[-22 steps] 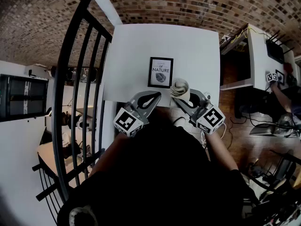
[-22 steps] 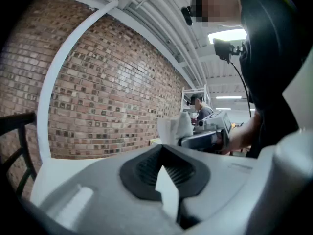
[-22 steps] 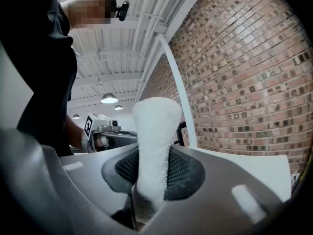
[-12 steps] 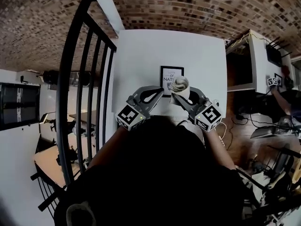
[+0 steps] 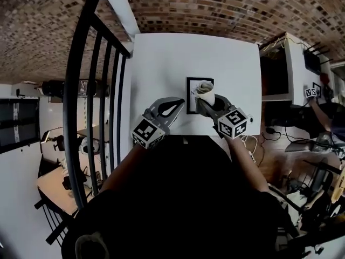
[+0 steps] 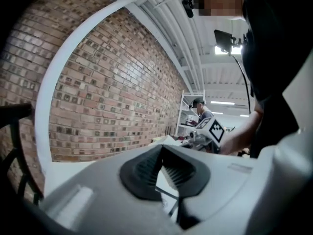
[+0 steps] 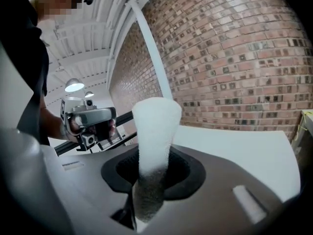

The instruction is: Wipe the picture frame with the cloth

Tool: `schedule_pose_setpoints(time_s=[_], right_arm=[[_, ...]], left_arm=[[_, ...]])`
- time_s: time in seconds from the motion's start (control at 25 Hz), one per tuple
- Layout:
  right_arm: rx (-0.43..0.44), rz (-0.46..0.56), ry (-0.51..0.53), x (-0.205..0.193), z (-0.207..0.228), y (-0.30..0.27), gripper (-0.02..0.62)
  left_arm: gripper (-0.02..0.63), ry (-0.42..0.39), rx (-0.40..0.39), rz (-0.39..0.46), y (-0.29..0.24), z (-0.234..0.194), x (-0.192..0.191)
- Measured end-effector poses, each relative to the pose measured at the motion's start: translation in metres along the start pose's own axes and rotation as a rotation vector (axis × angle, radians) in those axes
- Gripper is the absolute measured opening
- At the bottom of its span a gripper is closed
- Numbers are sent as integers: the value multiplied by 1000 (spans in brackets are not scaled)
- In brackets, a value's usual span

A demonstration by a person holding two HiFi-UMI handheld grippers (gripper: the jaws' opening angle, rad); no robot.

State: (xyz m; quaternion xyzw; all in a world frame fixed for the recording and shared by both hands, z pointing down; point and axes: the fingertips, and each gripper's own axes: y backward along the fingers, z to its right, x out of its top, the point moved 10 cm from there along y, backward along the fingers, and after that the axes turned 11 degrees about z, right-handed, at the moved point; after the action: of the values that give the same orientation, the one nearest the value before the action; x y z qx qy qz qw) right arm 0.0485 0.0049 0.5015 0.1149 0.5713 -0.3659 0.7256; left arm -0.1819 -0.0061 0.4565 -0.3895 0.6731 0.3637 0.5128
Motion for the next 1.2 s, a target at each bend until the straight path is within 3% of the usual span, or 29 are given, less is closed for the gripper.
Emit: schedule_pose_setpoints(time_s=[0.8, 1.2], right_arm=[[-11, -325, -325, -101, 117, -115, 103], [-55, -431, -297, -124, 133, -133, 104]], left_arm=[[0, -35, 232, -92, -17, 27, -10], [0, -25, 274, -111, -17, 40, -7]])
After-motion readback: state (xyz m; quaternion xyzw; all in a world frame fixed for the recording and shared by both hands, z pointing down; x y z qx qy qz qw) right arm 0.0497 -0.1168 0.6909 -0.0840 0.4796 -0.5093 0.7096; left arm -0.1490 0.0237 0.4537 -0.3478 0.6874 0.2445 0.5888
